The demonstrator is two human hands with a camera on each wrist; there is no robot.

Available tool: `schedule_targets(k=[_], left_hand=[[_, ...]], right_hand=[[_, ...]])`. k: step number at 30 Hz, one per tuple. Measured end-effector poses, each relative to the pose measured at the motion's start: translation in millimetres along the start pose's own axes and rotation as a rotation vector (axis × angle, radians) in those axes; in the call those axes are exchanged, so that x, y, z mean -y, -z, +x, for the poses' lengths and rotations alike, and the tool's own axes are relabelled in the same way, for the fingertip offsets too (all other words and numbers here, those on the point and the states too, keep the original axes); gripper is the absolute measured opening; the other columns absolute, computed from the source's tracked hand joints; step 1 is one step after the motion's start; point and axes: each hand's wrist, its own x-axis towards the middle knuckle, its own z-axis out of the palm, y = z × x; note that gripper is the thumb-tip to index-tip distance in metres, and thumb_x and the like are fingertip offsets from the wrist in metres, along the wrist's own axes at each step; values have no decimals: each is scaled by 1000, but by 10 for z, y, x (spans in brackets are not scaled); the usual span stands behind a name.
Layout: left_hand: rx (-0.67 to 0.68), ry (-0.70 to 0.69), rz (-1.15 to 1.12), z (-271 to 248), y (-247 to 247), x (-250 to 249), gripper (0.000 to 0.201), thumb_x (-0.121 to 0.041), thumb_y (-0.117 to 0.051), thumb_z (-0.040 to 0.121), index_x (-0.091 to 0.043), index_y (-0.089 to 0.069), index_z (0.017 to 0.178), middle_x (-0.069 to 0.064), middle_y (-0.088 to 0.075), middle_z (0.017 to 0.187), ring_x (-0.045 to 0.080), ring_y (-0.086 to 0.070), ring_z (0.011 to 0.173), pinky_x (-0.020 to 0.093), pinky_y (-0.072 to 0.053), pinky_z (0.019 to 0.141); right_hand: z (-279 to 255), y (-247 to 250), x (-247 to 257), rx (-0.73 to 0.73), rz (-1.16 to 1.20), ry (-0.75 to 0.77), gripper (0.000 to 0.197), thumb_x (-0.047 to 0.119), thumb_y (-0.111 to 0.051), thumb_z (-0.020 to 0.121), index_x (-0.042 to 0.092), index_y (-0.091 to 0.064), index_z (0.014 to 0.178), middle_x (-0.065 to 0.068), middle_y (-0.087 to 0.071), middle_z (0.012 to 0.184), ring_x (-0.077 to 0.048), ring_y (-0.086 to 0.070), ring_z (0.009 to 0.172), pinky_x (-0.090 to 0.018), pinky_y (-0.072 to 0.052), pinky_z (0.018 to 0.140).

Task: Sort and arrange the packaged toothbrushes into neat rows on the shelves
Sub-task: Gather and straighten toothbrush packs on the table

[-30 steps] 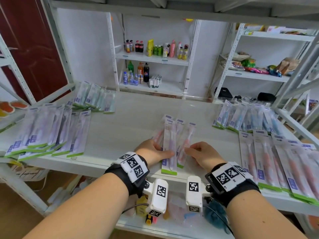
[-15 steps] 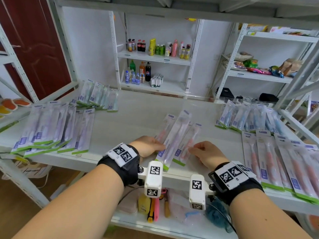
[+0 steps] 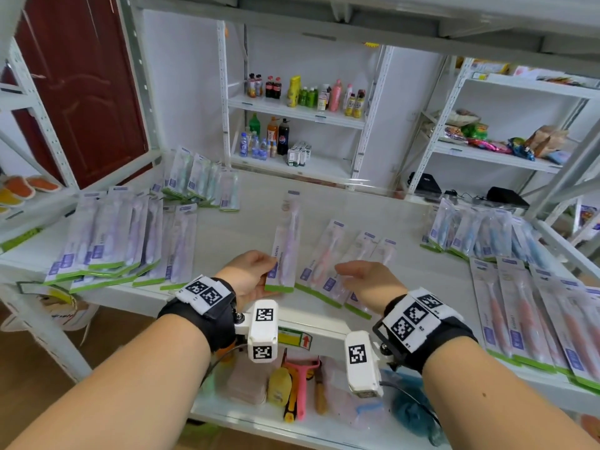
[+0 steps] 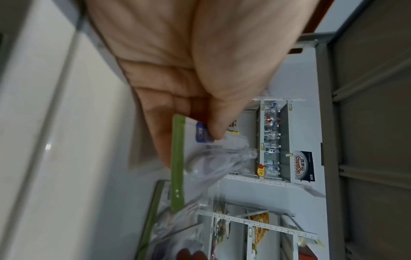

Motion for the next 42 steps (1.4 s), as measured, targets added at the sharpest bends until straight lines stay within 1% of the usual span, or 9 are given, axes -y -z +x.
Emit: schedule_targets(k=[3, 10, 15, 21, 23, 28, 32, 36, 42], left_hand=[[25, 2, -22, -22, 20, 0, 11, -8, -44, 98, -2, -49, 90, 20, -59, 84, 31, -61, 74, 49, -55, 72], [100, -1, 36, -23, 42, 5, 10, -7, -45, 97, -4, -49, 88, 19, -57, 84, 30, -60, 72, 48, -54, 74], [150, 5, 56, -14, 62, 1, 9, -5, -46, 97, -4, -49, 88, 20, -56, 87, 32, -58, 78, 55, -52, 77], [189, 17, 49, -18, 85, 2, 9, -5, -44, 98, -3, -48, 89, 24, -55, 94, 35, -57, 85, 59, -48, 84], [191, 18, 57, -12, 86, 6, 10, -5, -44, 98, -3, -48, 89, 24, -55, 95, 35, -57, 89, 61, -46, 88], [192, 13, 70, 4, 86, 18, 11, -7, -45, 98, -4, -47, 87, 19, -56, 86, 35, -58, 86, 62, -46, 89], [198, 5, 67, 5, 93, 25, 11, -8, -45, 98, -4, -47, 88, 19, -57, 86, 32, -60, 74, 55, -55, 72], [179, -10, 50, 13, 88, 34, 11, -8, -45, 98, -6, -48, 87, 16, -58, 82, 25, -60, 70, 42, -58, 63], [84, -45, 13, -5, 141, 14, 14, -10, -47, 97, -10, -50, 83, 11, -58, 79, 27, -60, 73, 43, -56, 70]], right_hand=[[6, -49, 76, 22, -157, -45, 35, 17, -49, 93, 22, -58, 127, 4, -51, 138, -18, -48, 126, -33, -35, 109], [-108, 48, -30, -143, -235, -152, 10, 20, -64, 83, 16, -67, 93, -3, -67, 101, -20, -62, 89, -28, -50, 79], [-124, -38, -63, -102, -425, -385, 37, 35, -71, 72, 16, -57, 101, -3, -57, 104, -21, -60, 85, -29, -50, 73], [-120, -84, -6, -31, -570, -455, 31, 40, -65, 79, 21, -48, 96, -2, -63, 82, -18, -62, 74, -26, -46, 65], [-130, -85, 18, -31, -570, -477, 34, 39, -64, 80, 23, -43, 102, -3, -66, 92, -19, -63, 77, -26, -47, 66], [-188, -92, 2, -68, -462, -520, 60, 36, -67, 79, 18, -43, 131, -7, -62, 112, -19, -60, 69, -25, -46, 57], [-206, -123, -83, -202, -204, -589, 59, 27, -79, 69, 5, -45, 111, -10, -60, 101, -24, -62, 77, -31, -51, 59], [-184, -162, -176, -379, 22, -435, 23, 11, -64, 80, 3, -55, 99, -16, -65, 88, -31, -65, 74, -39, -56, 71], [-42, -200, 114, -581, 289, -175, 16, 22, -57, 88, 8, -54, 96, -4, -58, 75, -12, -54, 56, -8, -32, 32]])
